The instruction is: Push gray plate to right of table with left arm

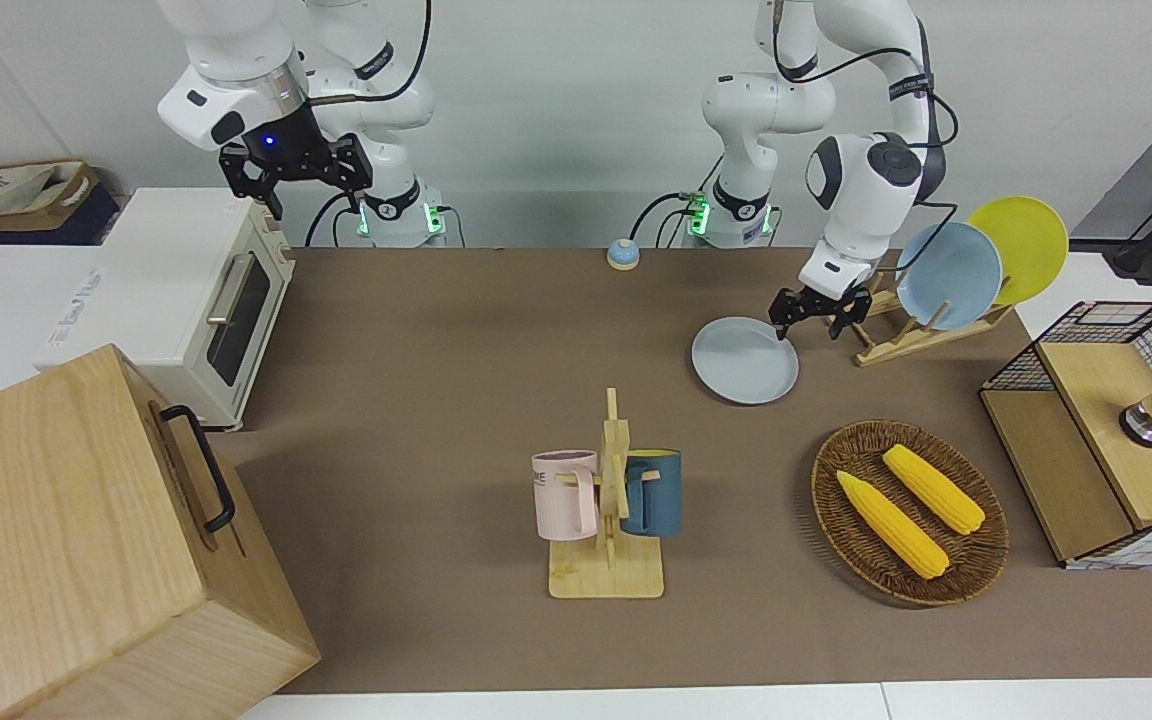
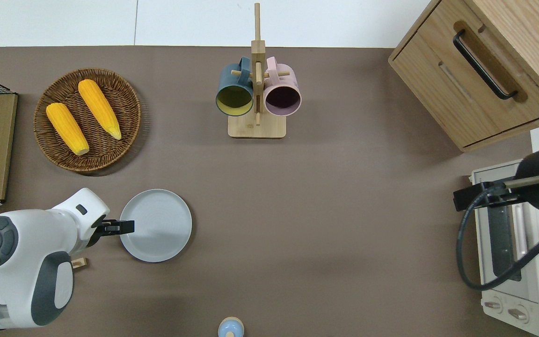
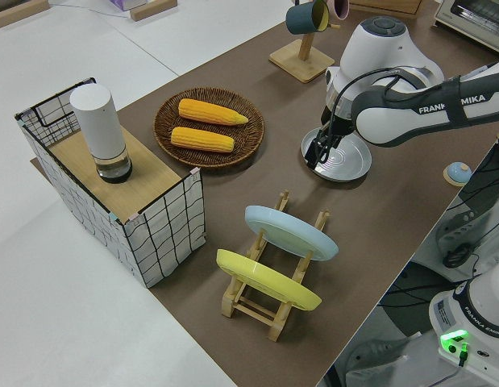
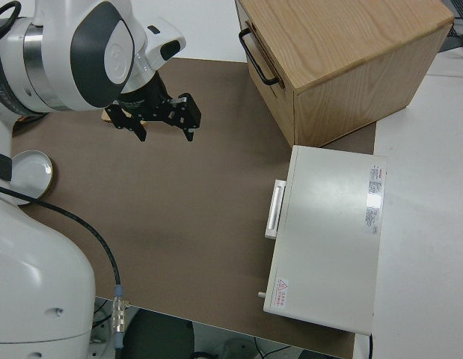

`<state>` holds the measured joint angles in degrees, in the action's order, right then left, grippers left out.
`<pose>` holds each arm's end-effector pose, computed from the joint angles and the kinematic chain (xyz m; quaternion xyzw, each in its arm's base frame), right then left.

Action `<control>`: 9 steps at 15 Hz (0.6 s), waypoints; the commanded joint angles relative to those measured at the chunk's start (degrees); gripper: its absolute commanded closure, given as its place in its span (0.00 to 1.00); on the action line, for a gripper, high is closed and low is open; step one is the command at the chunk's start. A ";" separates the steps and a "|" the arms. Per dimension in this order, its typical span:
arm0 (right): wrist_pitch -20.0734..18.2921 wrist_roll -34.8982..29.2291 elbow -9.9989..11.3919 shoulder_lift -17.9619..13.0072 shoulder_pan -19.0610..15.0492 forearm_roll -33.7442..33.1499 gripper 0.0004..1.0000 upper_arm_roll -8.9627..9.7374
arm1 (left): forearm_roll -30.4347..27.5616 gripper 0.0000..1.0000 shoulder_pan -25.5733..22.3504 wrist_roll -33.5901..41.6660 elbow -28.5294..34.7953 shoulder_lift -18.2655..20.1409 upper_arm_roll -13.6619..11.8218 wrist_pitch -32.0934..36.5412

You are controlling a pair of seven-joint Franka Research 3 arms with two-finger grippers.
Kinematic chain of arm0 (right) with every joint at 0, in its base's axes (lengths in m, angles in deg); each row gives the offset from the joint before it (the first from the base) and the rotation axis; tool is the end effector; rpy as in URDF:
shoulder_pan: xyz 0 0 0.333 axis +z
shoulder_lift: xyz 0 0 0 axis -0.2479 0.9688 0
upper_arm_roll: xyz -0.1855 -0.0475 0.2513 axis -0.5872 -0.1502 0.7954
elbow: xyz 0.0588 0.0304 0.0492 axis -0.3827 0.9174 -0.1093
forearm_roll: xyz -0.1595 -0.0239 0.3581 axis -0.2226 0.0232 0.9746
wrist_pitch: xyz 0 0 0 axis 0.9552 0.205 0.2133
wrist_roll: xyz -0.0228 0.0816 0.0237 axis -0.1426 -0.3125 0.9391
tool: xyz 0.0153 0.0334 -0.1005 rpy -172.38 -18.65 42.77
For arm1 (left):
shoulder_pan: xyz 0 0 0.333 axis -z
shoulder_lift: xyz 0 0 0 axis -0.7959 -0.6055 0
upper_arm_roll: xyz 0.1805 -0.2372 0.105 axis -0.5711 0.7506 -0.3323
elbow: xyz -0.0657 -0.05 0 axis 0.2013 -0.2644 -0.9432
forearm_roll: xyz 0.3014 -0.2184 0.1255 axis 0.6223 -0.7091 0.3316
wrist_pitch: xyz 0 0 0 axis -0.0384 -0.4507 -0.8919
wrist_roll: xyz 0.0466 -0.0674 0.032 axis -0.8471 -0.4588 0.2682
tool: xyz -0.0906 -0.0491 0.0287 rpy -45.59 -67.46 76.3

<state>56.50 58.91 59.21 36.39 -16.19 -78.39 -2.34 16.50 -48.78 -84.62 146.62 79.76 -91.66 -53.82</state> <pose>0.5207 0.0573 0.6563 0.9969 0.0460 -0.0638 0.0049 0.4602 -0.0185 0.3514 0.9994 -0.0098 0.0317 0.0104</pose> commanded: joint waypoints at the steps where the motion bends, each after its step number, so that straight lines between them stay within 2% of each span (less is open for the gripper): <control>1: -0.89 -0.66 -0.53 -0.14 -1.15 0.25 0.02 0.92 | 0.15 0.00 -0.26 -0.74 2.18 -1.60 0.00 -4.77; 9: -0.89 -0.75 -0.53 -0.14 -1.07 0.25 0.02 0.92 | 0.15 0.00 -0.26 -0.56 4.29 -4.51 0.00 -10.14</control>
<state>56.50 58.91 59.21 36.39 -16.19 -78.39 -2.34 16.50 -48.79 -84.68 149.38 75.57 -91.66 -61.14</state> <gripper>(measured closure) 0.013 0.004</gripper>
